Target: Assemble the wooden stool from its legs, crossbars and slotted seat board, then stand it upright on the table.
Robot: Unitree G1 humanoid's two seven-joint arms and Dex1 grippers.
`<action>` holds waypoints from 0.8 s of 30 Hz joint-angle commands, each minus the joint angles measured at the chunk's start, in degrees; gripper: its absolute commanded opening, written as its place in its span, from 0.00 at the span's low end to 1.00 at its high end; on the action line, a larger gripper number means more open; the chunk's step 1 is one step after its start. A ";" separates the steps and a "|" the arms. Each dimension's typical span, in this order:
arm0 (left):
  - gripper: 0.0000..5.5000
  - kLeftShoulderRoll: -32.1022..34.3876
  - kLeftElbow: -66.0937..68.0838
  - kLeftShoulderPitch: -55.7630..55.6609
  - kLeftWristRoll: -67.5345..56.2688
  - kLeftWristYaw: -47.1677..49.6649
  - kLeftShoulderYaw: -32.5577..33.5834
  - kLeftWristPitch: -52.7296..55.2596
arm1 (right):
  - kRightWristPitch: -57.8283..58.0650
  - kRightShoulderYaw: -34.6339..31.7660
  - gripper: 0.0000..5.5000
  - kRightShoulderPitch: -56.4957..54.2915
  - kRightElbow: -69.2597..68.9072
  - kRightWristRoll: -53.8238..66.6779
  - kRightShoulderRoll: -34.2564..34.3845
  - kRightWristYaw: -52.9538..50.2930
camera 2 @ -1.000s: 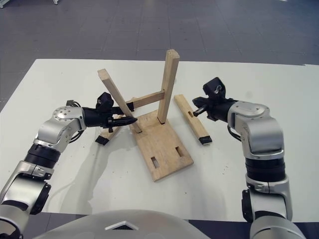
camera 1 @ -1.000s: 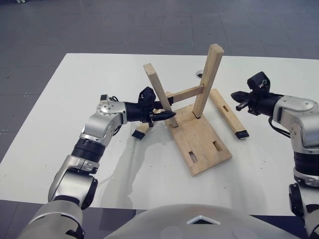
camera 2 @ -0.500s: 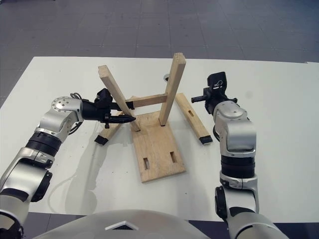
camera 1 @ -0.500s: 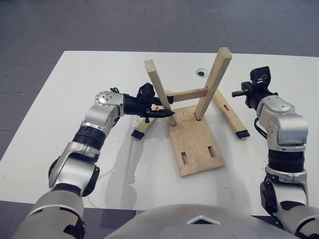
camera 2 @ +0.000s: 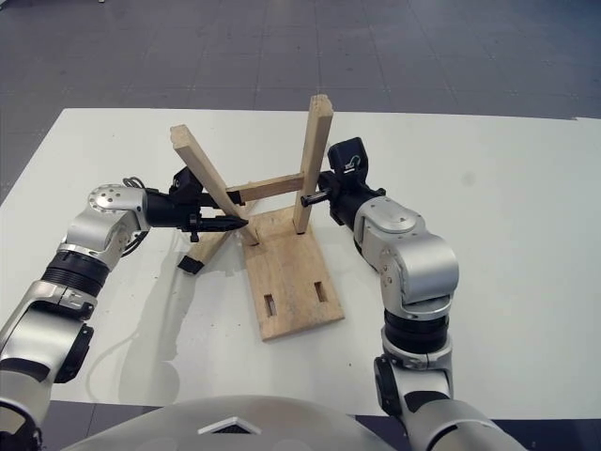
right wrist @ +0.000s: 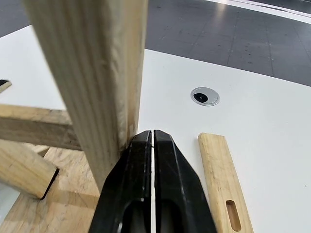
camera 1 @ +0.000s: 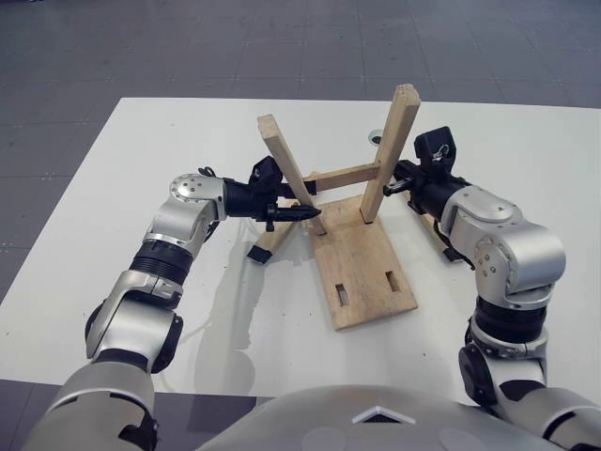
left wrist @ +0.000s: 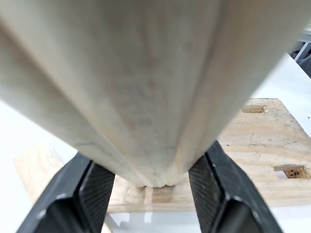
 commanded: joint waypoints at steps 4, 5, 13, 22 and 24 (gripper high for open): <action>0.37 -1.89 5.05 4.41 10.10 -2.47 -7.12 5.24 | 7.90 3.57 0.02 -4.35 -8.12 14.22 -5.70 15.11; 0.37 -1.97 5.44 4.32 10.36 -2.97 -7.19 4.97 | 8.33 2.97 0.02 -4.93 -8.21 15.01 -5.89 15.63; 0.37 -2.97 7.78 2.27 10.95 -5.65 -7.40 3.11 | -1.45 1.17 0.02 -8.94 0.77 11.80 4.23 5.27; 0.37 -2.63 8.32 1.89 12.42 -7.04 -8.48 2.75 | -15.80 6.37 0.02 -6.42 12.17 2.98 13.87 -6.60; 0.37 -2.97 8.57 1.84 12.50 -6.90 -8.57 2.71 | -13.45 9.68 0.02 -2.97 11.93 2.34 11.82 -5.83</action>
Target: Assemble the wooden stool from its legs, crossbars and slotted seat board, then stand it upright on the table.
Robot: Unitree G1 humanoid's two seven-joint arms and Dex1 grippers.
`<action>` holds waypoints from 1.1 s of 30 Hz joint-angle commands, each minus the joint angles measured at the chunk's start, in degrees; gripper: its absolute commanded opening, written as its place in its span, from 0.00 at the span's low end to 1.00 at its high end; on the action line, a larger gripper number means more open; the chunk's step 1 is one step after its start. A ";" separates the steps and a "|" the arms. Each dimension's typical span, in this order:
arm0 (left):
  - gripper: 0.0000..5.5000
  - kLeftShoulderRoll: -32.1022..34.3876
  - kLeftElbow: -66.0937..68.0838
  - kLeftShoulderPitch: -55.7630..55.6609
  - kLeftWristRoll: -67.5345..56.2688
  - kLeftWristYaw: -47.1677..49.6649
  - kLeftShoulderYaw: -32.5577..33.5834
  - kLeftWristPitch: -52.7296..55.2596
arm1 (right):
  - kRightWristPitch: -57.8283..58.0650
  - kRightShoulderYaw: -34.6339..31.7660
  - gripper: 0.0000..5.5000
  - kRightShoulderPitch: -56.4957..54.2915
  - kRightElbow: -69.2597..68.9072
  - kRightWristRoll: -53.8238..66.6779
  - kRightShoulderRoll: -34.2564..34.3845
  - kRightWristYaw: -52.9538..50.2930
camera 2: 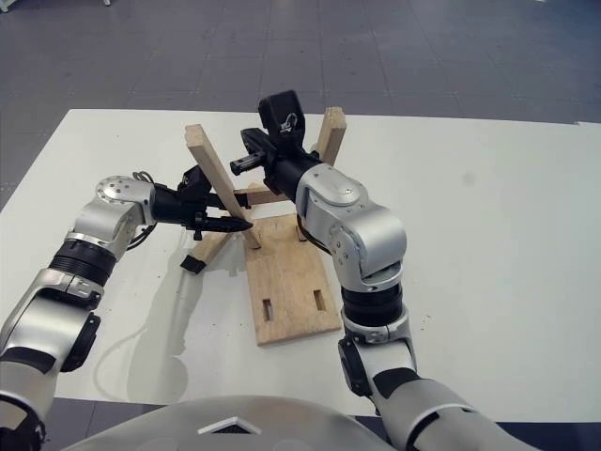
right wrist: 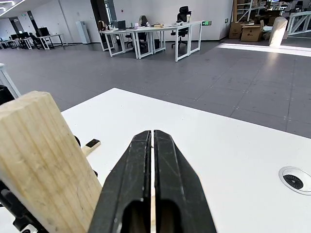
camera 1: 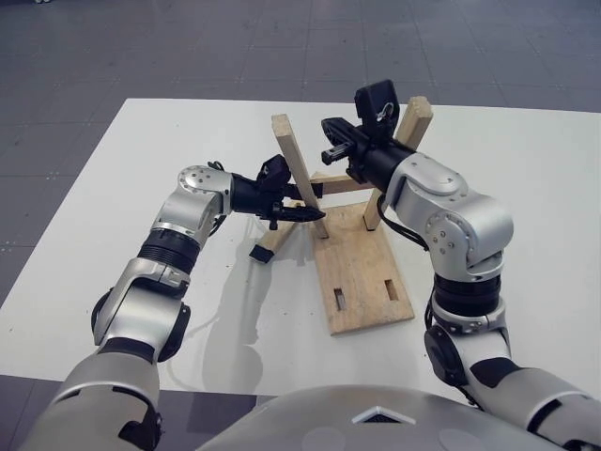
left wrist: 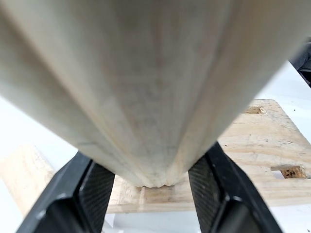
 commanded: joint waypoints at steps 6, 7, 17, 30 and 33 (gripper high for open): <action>0.37 -1.54 3.31 5.93 9.59 -2.19 -7.34 2.47 | 3.81 7.01 0.02 8.51 -0.47 -1.45 -4.89 0.81; 0.37 -1.48 3.17 6.02 9.48 -2.14 -7.25 2.64 | 2.64 5.87 0.02 7.88 -0.54 -1.04 -4.10 0.76; 0.37 -1.30 4.76 4.19 9.74 -1.66 -6.23 1.16 | 9.96 -18.15 0.02 3.82 -12.96 30.96 -14.95 20.71; 0.60 -4.31 10.91 -0.78 13.64 -0.78 -2.79 -4.86 | -20.84 15.31 0.02 18.75 0.45 1.34 -45.75 47.26; 0.70 -4.68 10.29 -1.86 14.14 -2.17 -1.60 -3.72 | -23.45 16.82 0.02 20.96 2.55 -1.88 -45.01 46.06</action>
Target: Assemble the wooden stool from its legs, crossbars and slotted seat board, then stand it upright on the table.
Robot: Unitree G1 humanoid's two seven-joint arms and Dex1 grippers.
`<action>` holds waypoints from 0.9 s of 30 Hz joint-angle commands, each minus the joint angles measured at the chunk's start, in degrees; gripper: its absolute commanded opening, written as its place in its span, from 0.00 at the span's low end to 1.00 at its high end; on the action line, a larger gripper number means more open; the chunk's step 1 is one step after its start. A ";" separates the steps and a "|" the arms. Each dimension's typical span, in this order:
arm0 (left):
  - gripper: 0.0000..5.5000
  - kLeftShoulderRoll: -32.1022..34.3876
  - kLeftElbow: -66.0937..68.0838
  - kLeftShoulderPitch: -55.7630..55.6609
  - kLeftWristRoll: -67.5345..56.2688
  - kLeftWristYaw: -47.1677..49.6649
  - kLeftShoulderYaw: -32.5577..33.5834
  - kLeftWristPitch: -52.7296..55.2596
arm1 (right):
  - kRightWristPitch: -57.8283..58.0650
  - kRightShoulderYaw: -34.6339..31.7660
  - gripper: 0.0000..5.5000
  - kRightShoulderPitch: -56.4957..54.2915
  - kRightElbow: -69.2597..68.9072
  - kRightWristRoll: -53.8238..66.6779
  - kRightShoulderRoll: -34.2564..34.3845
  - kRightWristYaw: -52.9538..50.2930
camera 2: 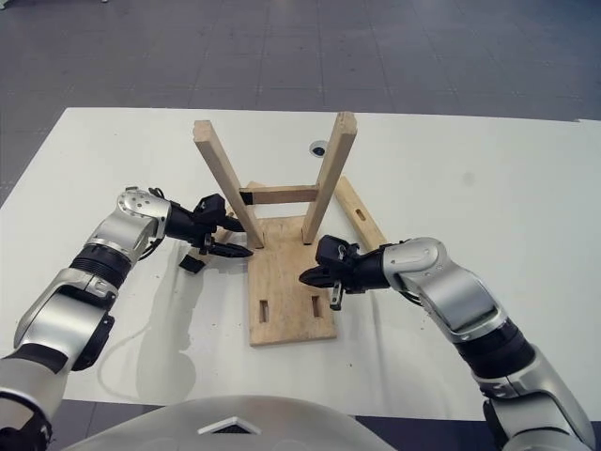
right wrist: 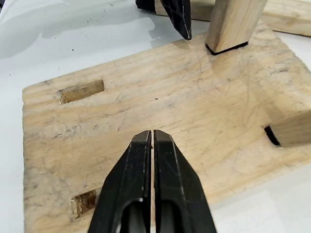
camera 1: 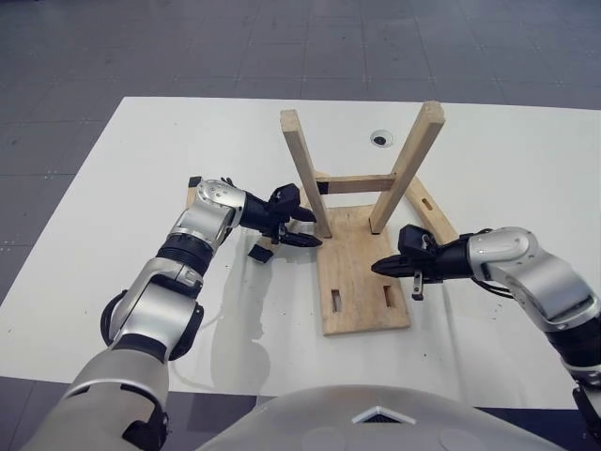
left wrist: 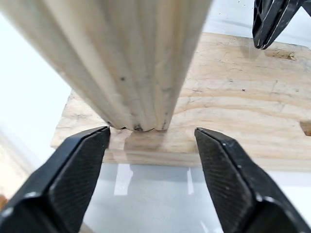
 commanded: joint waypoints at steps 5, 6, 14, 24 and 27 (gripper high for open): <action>0.82 3.44 -3.76 -2.99 1.48 -3.02 4.62 6.41 | -3.40 1.30 0.02 3.15 3.48 -5.47 2.34 -3.66; 0.85 4.72 -5.91 -3.13 1.02 -4.03 5.53 8.00 | -3.23 1.04 0.02 3.29 3.54 -5.56 2.82 -4.22; 0.91 18.41 -22.11 -3.48 -2.47 -0.52 18.08 22.25 | 2.12 -1.86 0.17 4.14 1.73 -1.28 5.46 -5.25; 0.91 5.31 -61.87 25.12 -0.56 42.67 33.44 46.14 | 14.99 -14.25 0.49 1.79 -8.59 10.57 8.70 -9.67; 0.91 0.07 -69.04 28.83 -0.84 51.47 37.75 52.24 | 17.78 -16.72 0.60 2.89 -11.91 12.34 7.28 -11.40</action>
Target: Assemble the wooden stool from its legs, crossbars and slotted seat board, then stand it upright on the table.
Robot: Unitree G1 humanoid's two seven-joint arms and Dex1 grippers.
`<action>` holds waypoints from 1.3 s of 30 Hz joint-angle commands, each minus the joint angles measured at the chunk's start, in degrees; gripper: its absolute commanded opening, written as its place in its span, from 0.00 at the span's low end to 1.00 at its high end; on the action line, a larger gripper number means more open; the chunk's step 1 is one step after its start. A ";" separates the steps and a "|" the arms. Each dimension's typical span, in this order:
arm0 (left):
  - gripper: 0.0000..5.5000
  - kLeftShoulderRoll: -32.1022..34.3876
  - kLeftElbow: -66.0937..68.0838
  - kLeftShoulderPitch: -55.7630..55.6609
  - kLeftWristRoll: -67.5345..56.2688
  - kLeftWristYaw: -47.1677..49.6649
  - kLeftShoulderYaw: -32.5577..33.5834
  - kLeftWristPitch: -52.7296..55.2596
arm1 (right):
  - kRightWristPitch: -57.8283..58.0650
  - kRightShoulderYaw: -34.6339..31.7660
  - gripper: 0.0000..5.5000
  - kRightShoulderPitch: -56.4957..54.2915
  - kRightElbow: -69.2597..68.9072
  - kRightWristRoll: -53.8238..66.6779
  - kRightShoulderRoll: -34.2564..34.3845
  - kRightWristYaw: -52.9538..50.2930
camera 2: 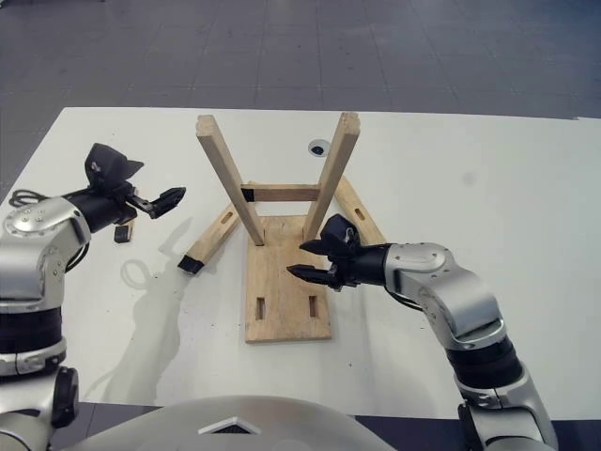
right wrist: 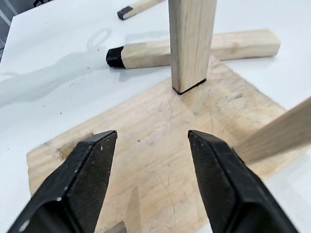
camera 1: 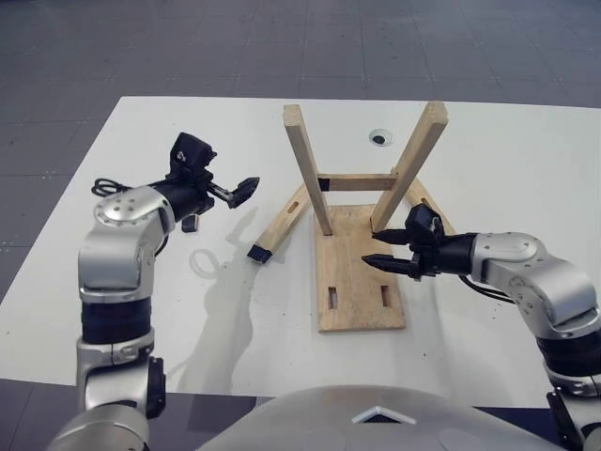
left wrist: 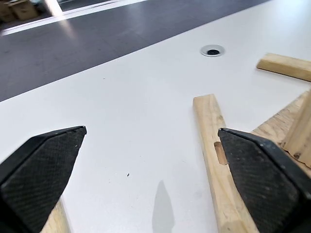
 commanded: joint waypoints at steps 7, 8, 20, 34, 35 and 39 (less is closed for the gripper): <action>0.91 -6.87 -9.93 10.51 -0.27 13.07 5.08 8.60 | 3.39 -8.04 0.60 2.15 -1.49 -0.94 -4.66 -6.42; 0.91 -6.69 -8.49 11.53 0.84 14.39 5.59 7.40 | 4.04 -8.67 0.60 2.46 -2.09 -0.65 -4.15 -7.61; 0.91 -5.96 11.31 12.80 4.33 20.60 9.77 -7.11 | 9.73 -12.34 0.60 3.53 -9.03 3.36 -2.10 -13.52; 0.87 -0.80 39.90 2.36 6.30 10.71 0.53 -20.67 | 12.59 -11.75 0.61 -1.18 -11.26 6.62 1.86 -18.49; 0.85 -0.85 41.10 2.44 6.29 10.71 0.38 -20.76 | 12.70 -11.86 0.61 -1.45 -11.27 6.72 2.00 -18.77; 0.74 -2.26 44.17 4.94 4.06 12.55 3.03 -19.78 | 13.19 -12.32 0.61 -3.03 -11.18 7.39 2.33 -19.55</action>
